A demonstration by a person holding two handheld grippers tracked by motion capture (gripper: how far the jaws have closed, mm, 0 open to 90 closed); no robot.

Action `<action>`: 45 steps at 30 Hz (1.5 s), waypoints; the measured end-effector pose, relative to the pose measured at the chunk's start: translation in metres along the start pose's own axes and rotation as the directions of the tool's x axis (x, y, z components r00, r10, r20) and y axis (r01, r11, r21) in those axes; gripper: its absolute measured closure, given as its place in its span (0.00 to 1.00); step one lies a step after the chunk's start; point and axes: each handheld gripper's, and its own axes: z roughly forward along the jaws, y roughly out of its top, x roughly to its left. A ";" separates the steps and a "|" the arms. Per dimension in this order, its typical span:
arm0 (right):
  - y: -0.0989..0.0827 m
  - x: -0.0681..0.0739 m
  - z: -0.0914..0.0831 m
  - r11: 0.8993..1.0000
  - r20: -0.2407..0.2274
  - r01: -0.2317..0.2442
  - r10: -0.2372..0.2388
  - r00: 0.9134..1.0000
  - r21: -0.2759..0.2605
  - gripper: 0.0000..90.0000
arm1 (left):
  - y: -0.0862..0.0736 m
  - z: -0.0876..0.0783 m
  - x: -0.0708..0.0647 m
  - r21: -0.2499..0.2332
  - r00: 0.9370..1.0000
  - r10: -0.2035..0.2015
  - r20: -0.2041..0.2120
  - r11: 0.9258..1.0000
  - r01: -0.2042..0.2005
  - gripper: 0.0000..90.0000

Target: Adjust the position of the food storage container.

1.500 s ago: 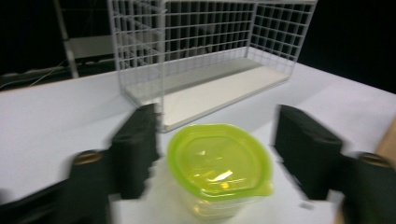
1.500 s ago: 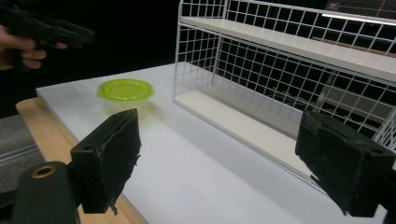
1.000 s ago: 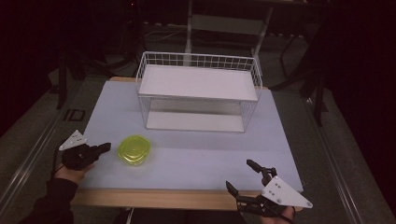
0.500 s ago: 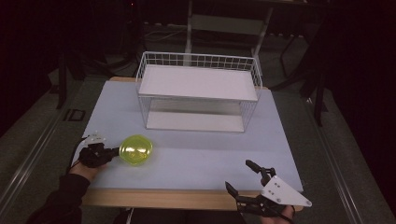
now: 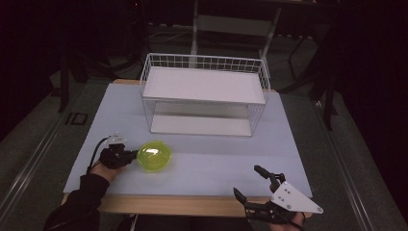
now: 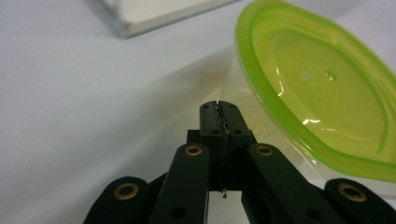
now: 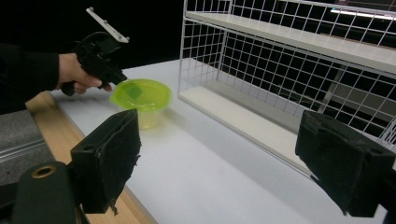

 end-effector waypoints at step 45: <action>0.001 0.004 -0.002 1.000 -0.014 0.028 -0.027 1.000 0.010 0.15 | 0.017 0.047 -0.051 0.065 0.996 -0.084 0.031 0.995 0.081 1.00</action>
